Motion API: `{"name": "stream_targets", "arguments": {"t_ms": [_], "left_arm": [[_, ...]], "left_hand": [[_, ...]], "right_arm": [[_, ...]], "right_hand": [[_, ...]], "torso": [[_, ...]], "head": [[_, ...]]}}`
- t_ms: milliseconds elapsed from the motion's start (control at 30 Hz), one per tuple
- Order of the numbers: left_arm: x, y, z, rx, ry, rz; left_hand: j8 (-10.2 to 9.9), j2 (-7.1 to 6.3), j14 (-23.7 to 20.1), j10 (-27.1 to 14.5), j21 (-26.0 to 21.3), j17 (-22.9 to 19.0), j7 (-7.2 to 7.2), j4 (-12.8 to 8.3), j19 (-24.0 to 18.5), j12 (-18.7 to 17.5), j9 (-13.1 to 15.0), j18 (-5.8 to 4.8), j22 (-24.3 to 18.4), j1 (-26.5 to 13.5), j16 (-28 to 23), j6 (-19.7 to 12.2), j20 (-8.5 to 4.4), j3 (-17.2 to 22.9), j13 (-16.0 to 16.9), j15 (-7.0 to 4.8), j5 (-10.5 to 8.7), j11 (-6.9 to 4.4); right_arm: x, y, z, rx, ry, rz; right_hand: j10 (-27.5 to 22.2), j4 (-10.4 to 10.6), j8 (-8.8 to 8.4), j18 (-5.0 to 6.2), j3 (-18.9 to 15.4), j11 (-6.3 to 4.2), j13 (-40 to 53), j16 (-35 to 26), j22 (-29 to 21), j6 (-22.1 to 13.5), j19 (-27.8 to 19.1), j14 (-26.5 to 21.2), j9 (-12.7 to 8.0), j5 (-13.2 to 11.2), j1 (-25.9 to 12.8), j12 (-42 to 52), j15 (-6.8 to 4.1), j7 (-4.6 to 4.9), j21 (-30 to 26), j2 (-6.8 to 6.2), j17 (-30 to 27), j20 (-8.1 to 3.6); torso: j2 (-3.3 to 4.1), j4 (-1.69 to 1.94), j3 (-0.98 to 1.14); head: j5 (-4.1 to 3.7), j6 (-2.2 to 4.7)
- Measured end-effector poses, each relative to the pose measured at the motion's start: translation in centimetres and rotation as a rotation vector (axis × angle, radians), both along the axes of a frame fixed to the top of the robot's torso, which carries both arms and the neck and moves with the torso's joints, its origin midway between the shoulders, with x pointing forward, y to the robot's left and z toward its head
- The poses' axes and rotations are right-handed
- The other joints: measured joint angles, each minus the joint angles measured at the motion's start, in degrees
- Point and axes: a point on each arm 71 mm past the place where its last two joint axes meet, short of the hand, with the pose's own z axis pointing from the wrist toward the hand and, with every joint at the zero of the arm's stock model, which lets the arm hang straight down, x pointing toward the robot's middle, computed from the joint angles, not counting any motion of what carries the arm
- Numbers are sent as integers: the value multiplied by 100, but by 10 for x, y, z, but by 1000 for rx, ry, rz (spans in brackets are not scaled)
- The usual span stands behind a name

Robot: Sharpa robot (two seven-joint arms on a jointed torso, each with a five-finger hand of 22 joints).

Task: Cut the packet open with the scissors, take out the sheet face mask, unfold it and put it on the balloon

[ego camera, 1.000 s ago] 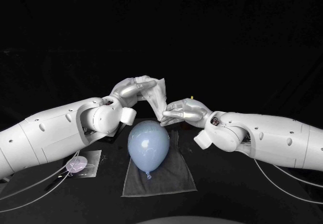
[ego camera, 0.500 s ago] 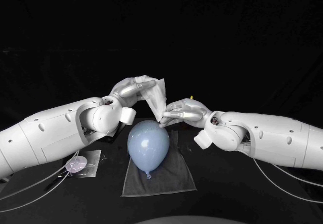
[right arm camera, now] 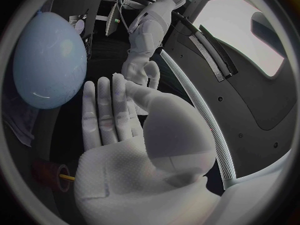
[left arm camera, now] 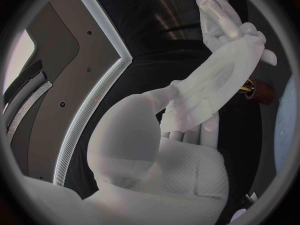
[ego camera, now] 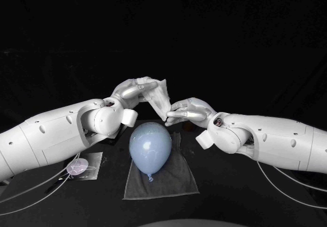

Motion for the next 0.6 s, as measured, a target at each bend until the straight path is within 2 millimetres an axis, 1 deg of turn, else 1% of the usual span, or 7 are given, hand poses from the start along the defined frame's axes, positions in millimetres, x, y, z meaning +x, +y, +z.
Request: {"name": "stream_targets", "arguments": {"t_ms": [33, 100, 200, 300, 333, 367, 600], "left_arm": [[0, 0, 0, 2, -1, 0], [1, 0, 0, 7, -6, 0], [1, -1, 0, 16, -13, -2], [2, -2, 0, 25, -22, -5], [2, -2, 0, 31, -26, -5], [2, -2, 0, 33, -28, -5], [5, -3, -1, 77, -58, 5]], "left_hand": [[0, 0, 2, 0, 0, 0, 0, 0, 0, 0, 0, 0, 0, 0, 0, 0, 0, 0, 0, -2, 0, 0], [0, 0, 12, 0, 0, 0, 0, -1, 0, 0, 0, -1, 0, 0, 0, 0, 0, 1, 0, -11, 0, 0], [0, 0, 12, 0, 0, -1, 0, -17, 0, 0, 0, -3, 0, 0, 0, 0, 0, 17, 0, -11, 0, 0], [0, 0, 13, 0, 0, 3, 0, -17, 0, 0, 0, -4, 0, 0, 0, 0, 0, 17, 0, -11, 0, 0], [0, -1, 13, 0, 0, 4, -1, -17, 0, 0, 0, -4, -3, 0, 0, -1, 0, 17, 0, -10, 0, 0], [0, -1, 13, 0, 0, 4, -1, -17, 0, 0, 0, -5, -4, 0, 0, -1, 0, 17, 0, -10, -1, 0], [0, -6, 20, 0, 0, 4, -2, -17, 0, 0, 0, -7, -11, -6, -28, -2, 0, 17, 0, -3, -12, 0]], "right_arm": [[0, -1, 0, -3, -3, -9], [1, -2, 0, -8, -10, -28], [0, -3, 1, -13, -16, -45], [-1, -3, 2, -15, -22, -56], [-2, -3, 2, -15, -24, -59], [-2, -3, 2, -15, -25, -60], [-7, -1, 5, -18, -41, -64]], "right_hand": [[24, -20, 97, -2, -20, -20, 10, 15, 13, 18, 30, 31, 0, 0, 2, 5, -18, -17, 22, -12, 14, -14], [45, -27, 168, -15, -27, -38, 28, 21, 36, 25, 41, 45, 1, -3, 2, 5, -32, -23, 39, -12, 25, -24], [107, -59, 241, 54, -67, -76, 54, 59, 56, 67, 74, 113, 1, -9, -60, 53, -71, -65, 84, -74, 54, -57], [153, -42, 263, 60, -107, -95, 86, 88, 72, 92, 99, 147, 12, -10, -75, 84, -73, -90, 107, -89, 78, -82], [214, -26, 309, 60, -123, -131, 126, 140, 84, 130, 109, 181, 15, -9, -130, 138, -107, -129, 131, -144, 107, -93], [232, -26, 317, 60, -123, -134, 134, 155, 87, 139, 118, 190, 16, -9, -136, 149, -115, -137, 143, -150, 113, -102], [255, -27, 366, 60, -123, -156, 205, 212, 109, 141, 140, 199, 59, -10, -142, 196, -124, -141, 172, -156, 173, -124]], "torso": [[0, 0, 1], [0, -2, 1], [0, -3, 1], [1, -4, 2], [1, -5, 3], [1, -6, 3], [1, -5, 4]], "head": [[0, 0], [1, 1], [4, 1], [4, 2], [4, 2], [4, 2], [5, 5]]}}
